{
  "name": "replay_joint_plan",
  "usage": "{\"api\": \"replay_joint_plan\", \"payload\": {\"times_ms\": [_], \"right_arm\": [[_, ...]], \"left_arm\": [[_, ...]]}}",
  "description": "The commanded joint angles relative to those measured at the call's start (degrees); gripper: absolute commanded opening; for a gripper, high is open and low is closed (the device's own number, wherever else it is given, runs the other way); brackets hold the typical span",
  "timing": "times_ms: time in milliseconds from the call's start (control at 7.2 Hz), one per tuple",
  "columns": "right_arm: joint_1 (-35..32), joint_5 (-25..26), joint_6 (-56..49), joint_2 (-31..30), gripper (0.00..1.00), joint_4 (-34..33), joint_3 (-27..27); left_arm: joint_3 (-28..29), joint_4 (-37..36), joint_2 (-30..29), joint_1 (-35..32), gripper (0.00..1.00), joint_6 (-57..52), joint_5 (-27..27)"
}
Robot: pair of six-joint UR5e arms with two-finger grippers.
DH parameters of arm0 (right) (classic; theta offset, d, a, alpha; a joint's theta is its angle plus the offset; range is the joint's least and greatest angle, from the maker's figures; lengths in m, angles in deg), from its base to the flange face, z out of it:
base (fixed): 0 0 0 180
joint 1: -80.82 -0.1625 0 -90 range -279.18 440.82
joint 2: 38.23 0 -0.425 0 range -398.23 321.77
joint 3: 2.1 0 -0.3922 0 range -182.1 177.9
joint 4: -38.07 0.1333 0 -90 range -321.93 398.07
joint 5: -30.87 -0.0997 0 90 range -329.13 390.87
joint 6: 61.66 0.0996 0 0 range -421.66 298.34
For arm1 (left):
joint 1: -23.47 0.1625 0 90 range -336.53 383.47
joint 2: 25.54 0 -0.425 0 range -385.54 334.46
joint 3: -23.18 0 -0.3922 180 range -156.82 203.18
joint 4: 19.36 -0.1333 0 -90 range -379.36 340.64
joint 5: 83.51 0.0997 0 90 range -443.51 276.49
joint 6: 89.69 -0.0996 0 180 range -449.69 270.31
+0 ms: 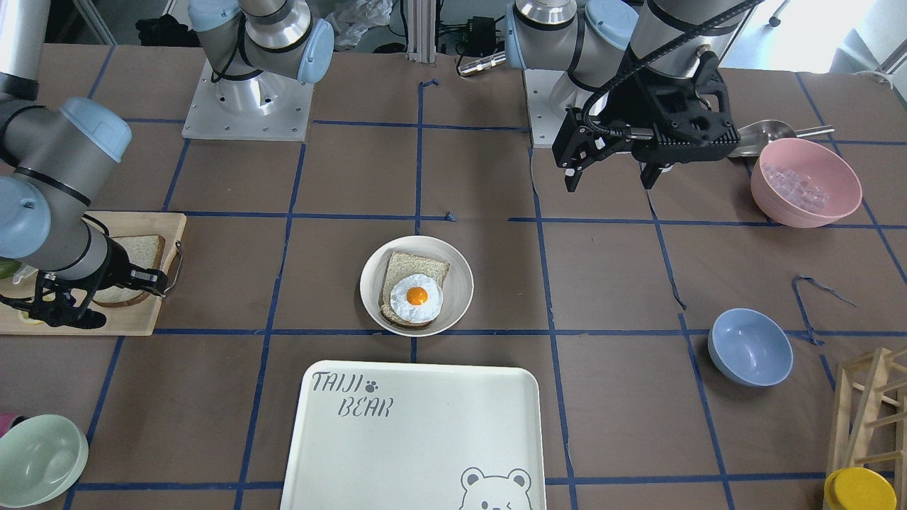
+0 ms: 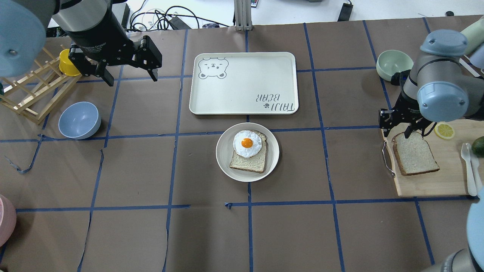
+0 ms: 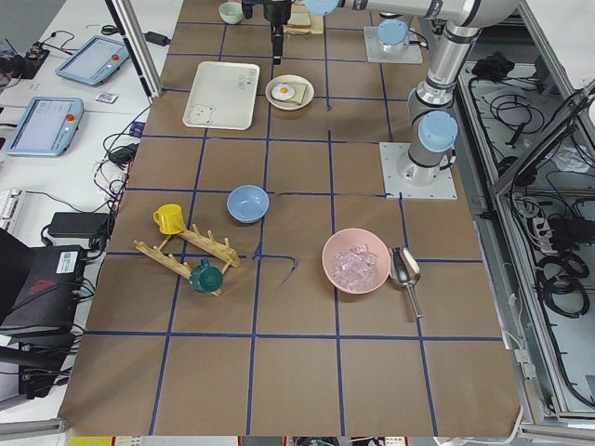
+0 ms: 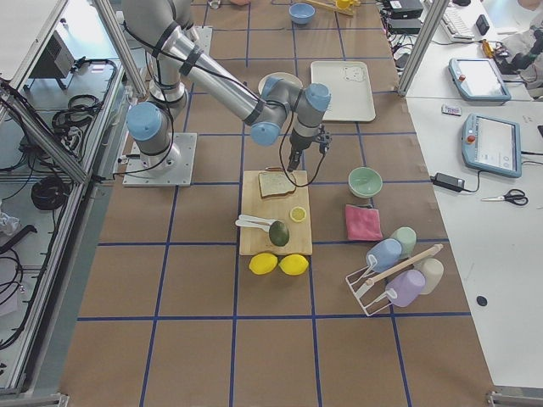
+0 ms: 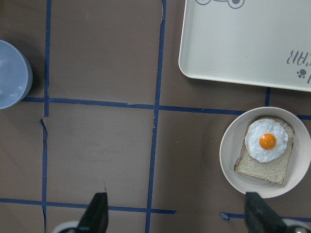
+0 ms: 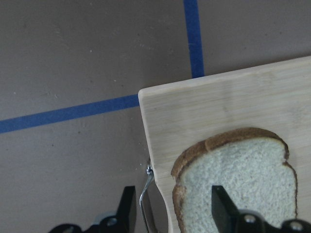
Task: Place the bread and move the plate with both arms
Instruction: 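Move the right gripper down over the bread slice on the cutting board, then close the right gripper on the bread slice's edge and tilt it up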
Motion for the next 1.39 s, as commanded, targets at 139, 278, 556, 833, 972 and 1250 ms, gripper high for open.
{"api": "replay_joint_plan", "payload": {"times_ms": [139,278,556,833,972,1250], "right_arm": [[0.79,0.10,0.07,1.67,0.57,-0.65,-0.07],[0.88,0.10,0.07,1.85,0.57,-0.92,-0.07],[0.88,0.10,0.07,1.85,0.57,-1.01,-0.07],[0.88,0.19,0.07,3.07,0.57,-3.01,-0.16],[0.88,0.45,0.07,3.43,0.57,-3.38,-0.16],[0.88,0.36,0.24,3.43,0.33,-3.29,-0.07]], "left_arm": [[0.00,0.00,-0.02,0.00,1.00,0.00,-0.08],[0.00,0.00,0.07,0.00,1.00,0.00,0.01],[0.00,0.00,-0.02,0.00,1.00,0.00,-0.08],[0.00,0.00,0.07,0.00,1.00,0.00,0.01],[0.00,0.00,-0.02,0.00,1.00,0.00,-0.08],[0.00,-0.09,-0.02,0.00,1.00,0.00,-0.08]]}}
